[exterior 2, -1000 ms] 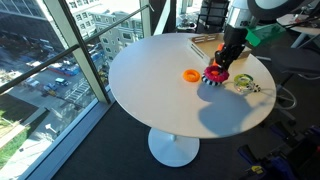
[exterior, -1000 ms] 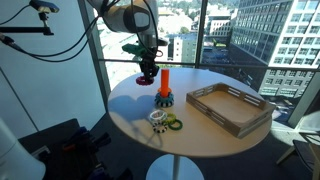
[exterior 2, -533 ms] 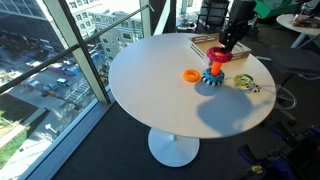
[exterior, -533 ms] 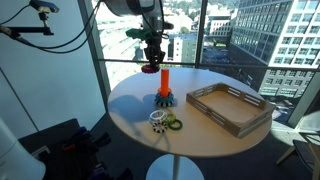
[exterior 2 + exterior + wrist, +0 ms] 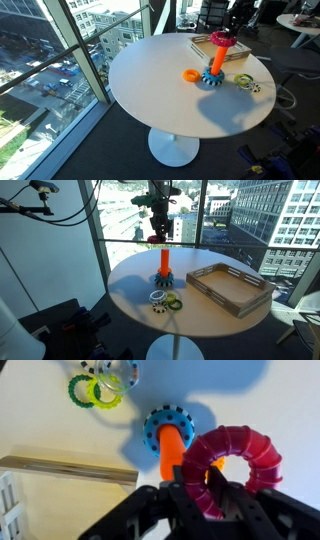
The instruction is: Put the pink circular object on the orange object
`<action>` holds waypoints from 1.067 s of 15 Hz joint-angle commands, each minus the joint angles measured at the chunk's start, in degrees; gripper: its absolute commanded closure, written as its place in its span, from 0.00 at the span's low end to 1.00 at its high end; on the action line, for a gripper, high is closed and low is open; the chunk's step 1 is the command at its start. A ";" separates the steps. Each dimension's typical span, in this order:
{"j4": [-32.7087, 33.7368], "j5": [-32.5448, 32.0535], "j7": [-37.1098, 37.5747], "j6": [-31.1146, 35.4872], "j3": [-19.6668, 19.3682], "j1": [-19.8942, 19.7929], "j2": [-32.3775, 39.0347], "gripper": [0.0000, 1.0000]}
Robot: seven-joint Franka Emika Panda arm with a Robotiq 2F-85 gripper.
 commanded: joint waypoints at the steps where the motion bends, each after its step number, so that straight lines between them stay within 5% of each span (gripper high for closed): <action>1: 3.19 0.00 -0.36 -3.51 -0.90 -1.24 0.74 0.90; 16: 5.81 1.56 -2.37 -2.70 -2.03 -3.20 5.30 0.90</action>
